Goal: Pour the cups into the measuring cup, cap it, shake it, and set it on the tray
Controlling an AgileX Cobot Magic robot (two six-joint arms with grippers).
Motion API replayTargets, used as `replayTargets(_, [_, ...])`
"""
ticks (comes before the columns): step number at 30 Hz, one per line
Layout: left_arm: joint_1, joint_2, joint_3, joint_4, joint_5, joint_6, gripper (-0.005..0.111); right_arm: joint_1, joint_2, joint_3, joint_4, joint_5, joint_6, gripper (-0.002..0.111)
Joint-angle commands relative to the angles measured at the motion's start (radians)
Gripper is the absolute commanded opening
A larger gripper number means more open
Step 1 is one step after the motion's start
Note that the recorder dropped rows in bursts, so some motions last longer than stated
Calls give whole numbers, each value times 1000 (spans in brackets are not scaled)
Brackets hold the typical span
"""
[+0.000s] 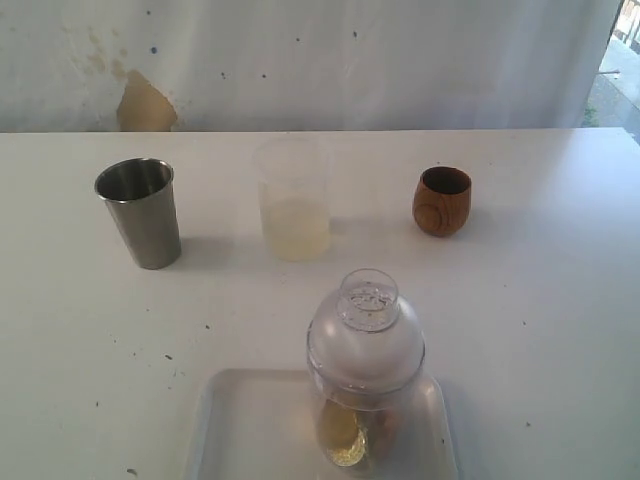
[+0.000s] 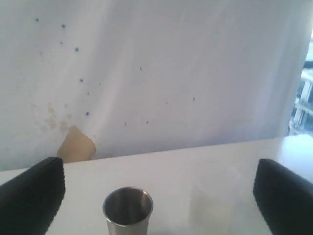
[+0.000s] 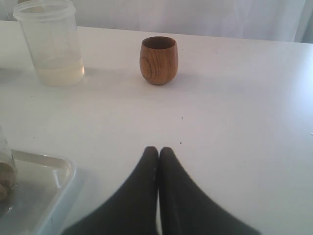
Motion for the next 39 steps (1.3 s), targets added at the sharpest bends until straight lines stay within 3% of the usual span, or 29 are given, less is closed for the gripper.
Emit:
replayTargets(1, [-3,-184,79,-19,17,15,105,-5,-5,5,-3,0,-2,0])
replayTargets(8, [-3,-313,141,-106,15,10,105,-5,-5,5,-3,0,-2,0])
replayTargets(36, [-3,-313,145,-97,9,10,105,-5,-5,5,-3,0,-2,0])
replayTargets(39, [-3,-313,145,-191,18,24,105,-5,-5,5,-3,0,-2,0])
